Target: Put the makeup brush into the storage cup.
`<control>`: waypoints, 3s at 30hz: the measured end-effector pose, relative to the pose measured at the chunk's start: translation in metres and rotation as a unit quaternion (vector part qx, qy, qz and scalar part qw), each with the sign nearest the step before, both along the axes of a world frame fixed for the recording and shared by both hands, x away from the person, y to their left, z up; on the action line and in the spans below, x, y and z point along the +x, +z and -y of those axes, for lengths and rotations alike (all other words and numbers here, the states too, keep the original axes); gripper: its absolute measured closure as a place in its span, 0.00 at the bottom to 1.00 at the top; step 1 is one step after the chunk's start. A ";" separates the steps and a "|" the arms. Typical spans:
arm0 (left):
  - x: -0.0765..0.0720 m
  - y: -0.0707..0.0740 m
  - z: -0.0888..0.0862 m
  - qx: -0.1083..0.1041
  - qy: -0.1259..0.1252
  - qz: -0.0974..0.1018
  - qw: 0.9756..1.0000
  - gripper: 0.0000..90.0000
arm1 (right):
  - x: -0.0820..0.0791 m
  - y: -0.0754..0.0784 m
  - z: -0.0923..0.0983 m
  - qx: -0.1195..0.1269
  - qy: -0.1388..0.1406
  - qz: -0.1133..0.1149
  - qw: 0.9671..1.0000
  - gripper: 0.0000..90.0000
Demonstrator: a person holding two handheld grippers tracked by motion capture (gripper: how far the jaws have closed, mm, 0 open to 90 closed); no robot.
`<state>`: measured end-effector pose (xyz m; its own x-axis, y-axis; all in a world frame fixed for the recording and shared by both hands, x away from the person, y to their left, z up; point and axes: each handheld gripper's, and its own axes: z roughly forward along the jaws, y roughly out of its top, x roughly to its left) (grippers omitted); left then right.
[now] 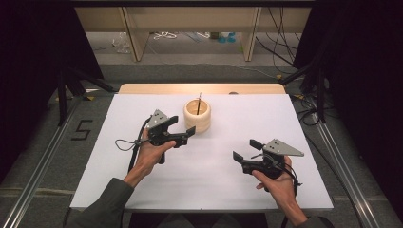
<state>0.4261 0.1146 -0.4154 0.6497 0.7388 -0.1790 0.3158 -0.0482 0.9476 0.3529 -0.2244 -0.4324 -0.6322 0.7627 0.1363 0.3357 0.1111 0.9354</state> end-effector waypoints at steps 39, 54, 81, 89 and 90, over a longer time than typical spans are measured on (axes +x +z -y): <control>-0.035 -0.008 -0.022 0.017 -0.007 0.009 1.000 0.17 | -0.002 0.001 -0.001 0.000 0.007 0.001 1.000 0.21; -0.047 -0.008 -0.032 0.022 -0.010 0.015 1.000 0.17 | -0.003 0.000 -0.002 0.000 0.011 -0.004 1.000 0.19; -0.078 -0.014 -0.039 0.038 -0.018 0.020 0.999 0.17 | -0.006 0.000 -0.003 0.004 0.014 -0.006 1.000 0.17; -0.084 -0.015 -0.043 0.037 -0.017 0.019 0.999 0.17 | -0.007 -0.001 -0.005 0.001 0.020 0.000 1.000 0.17; -0.084 -0.015 -0.043 0.042 -0.018 0.020 0.999 0.17 | -0.007 -0.001 -0.005 0.001 0.020 0.000 1.000 0.17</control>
<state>0.3419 0.1575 -0.4309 0.6815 0.7262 -0.0908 0.2738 -0.1380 0.9518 0.3459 -0.2199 -0.4335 -0.6615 0.7370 0.1388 0.3320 0.1217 0.9354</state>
